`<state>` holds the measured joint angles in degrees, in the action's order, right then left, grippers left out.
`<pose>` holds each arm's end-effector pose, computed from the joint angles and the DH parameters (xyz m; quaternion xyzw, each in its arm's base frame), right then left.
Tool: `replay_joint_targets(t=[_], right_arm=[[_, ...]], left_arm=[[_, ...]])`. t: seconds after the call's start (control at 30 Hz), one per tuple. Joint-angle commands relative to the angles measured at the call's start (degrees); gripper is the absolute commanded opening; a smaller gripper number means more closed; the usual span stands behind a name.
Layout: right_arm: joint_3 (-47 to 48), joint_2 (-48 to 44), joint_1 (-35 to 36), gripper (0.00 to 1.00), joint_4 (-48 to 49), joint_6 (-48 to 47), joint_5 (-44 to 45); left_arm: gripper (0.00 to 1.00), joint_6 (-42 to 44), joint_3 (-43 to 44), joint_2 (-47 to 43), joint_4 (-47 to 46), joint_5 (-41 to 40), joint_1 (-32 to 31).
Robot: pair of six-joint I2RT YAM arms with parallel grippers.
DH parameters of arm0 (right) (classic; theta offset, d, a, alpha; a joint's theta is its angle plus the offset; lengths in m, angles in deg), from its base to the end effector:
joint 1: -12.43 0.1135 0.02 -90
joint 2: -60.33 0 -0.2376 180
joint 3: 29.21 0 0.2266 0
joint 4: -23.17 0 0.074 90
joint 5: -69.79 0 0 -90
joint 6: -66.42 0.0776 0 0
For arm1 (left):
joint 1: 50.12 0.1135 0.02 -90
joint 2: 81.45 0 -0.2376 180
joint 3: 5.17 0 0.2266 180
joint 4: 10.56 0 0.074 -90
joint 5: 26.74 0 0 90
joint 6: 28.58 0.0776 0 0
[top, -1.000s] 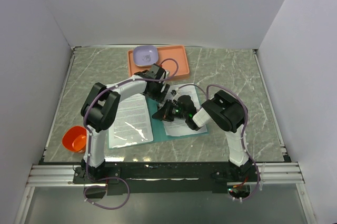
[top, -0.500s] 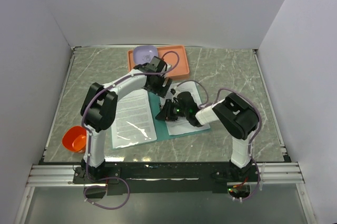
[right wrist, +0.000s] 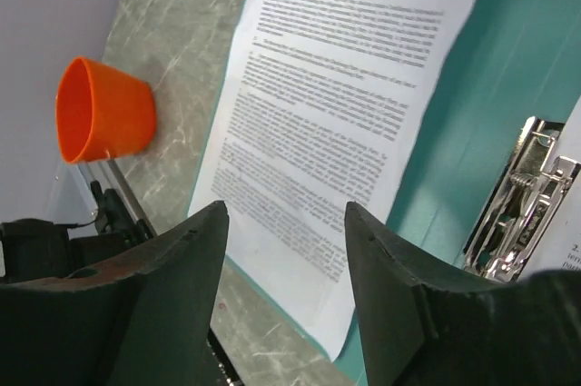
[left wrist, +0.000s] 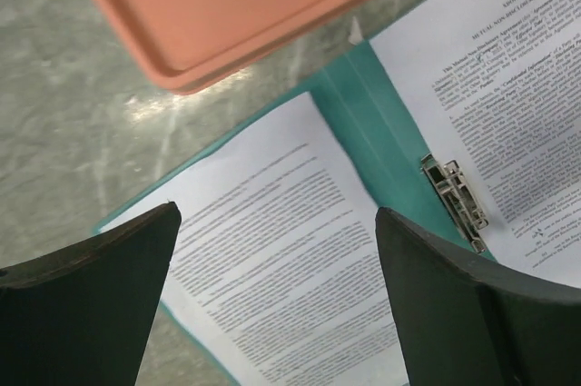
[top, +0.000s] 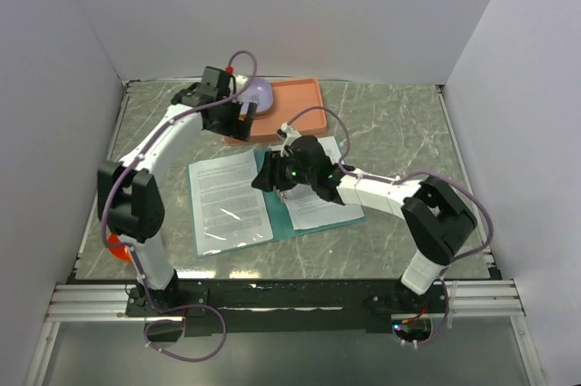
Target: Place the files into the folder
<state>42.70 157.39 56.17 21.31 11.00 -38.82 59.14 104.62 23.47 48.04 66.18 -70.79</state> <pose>0.2616 0.2846 0.1860 -0.1514 0.8320 0.4325 0.3127 0.3697 -0.1437 0.2402 0.1596 0.9365 -0.0856 0.3001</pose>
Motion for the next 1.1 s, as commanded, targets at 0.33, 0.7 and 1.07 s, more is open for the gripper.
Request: replay_joint_targets(t=[0.33, 0.7, 1.07], right_arm=[[0.2, -3.1, 32.0, 0.91, -22.6, -29.3, 50.9], [2.4, 0.6, 34.3, 1.0, -19.5, -28.5, 56.3], [15.4, 0.1, 9.5, 0.96, -36.9, -15.0, 42.3]], left_arm=[[0.97, 4.5, -14.2, -6.4, -7.3, -2.6, 6.3], [0.94, 5.6, -10.4, 2.4, -9.9, -8.9, 6.7], [0.96, 6.9, -11.6, -8.0, -4.7, -2.0, 12.1]])
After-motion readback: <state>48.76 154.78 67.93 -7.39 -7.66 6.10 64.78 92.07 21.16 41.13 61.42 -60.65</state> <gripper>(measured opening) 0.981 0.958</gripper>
